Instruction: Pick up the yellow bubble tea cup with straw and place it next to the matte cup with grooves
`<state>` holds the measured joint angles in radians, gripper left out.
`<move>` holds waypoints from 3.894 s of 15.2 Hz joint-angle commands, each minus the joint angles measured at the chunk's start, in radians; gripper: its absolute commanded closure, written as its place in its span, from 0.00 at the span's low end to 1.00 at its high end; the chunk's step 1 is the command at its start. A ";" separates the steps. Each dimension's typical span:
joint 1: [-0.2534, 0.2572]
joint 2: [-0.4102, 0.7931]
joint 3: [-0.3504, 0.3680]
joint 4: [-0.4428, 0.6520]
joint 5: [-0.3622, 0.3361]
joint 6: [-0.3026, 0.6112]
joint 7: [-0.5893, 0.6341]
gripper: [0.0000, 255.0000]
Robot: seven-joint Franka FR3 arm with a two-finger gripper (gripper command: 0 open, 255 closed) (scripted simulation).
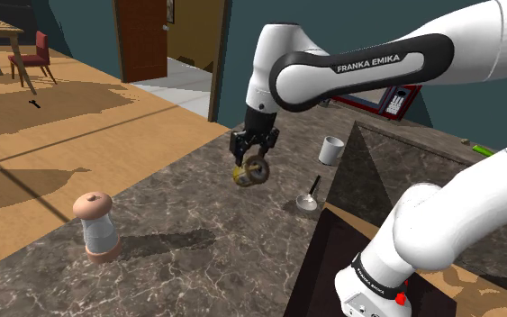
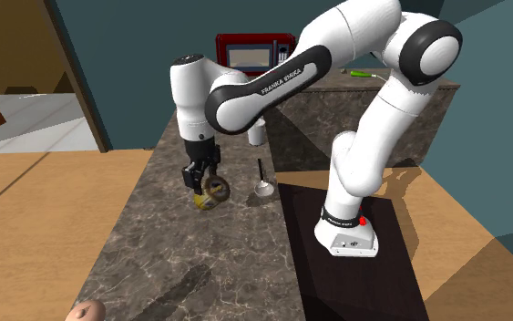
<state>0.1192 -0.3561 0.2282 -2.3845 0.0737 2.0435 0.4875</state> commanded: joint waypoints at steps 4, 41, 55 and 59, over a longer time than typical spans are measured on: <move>-0.001 -0.022 -0.007 0.050 0.000 -0.072 -0.005 1.00; -0.255 0.021 -0.532 0.223 -0.181 -0.190 -0.696 1.00; -0.320 0.236 -0.694 0.377 -0.132 -0.129 -0.946 1.00; -0.321 0.246 -0.697 0.333 -0.128 -0.075 -0.949 1.00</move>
<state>-0.2011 -0.1139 -0.4668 -2.0394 -0.0560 1.9515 -0.4584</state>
